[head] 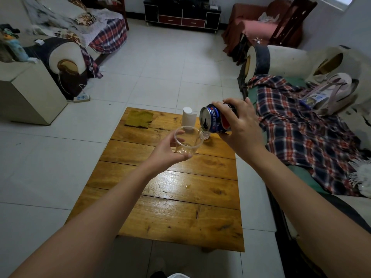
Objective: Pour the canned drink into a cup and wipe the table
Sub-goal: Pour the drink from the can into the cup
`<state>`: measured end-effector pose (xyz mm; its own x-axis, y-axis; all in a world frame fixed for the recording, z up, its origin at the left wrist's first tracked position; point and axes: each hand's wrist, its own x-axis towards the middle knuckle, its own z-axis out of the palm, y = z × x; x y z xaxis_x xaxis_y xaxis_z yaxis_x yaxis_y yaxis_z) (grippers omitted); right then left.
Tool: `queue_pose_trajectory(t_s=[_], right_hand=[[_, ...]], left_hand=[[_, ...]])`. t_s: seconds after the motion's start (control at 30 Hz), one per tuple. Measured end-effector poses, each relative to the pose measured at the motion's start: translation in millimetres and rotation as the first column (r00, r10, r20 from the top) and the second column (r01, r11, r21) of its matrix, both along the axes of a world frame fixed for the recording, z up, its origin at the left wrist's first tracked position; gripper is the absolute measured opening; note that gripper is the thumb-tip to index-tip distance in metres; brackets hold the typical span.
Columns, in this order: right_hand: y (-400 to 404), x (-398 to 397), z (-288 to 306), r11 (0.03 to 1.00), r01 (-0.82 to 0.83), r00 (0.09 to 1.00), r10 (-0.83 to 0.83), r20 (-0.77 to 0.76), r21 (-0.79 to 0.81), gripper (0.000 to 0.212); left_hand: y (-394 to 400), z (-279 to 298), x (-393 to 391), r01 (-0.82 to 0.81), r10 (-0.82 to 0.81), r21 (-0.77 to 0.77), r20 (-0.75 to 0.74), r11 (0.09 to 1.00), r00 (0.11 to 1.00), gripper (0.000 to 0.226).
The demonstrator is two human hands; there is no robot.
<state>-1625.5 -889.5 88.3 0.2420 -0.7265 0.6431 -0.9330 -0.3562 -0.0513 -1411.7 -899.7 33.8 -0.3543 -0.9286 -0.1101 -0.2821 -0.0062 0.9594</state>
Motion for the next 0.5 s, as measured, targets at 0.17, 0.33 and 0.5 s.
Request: queue_pose_trajectory(t_s=[0.17, 0.33, 0.5], right_hand=[[-0.3, -0.3, -1.1, 1.0, 0.006, 1.0, -0.006, -0.005, -0.004, 0.075], [-0.6, -1.1, -2.0, 1.0, 0.007, 1.0, -0.007, -0.01, -0.007, 0.075], [-1.7, -0.3, 0.2, 1.0, 0.012, 1.0, -0.012, -0.008, -0.009, 0.075]], left_hand=[[0.3, 0.3, 0.6, -0.007, 0.007, -0.001, 0.001, 1.0, 1.0, 0.069], [0.8, 0.4, 0.0, -0.009, 0.009, -0.01, -0.003, 1.0, 1.0, 0.066], [2.4, -0.1, 0.2, -0.015, 0.015, -0.016, -0.001, 1.0, 1.0, 0.066]])
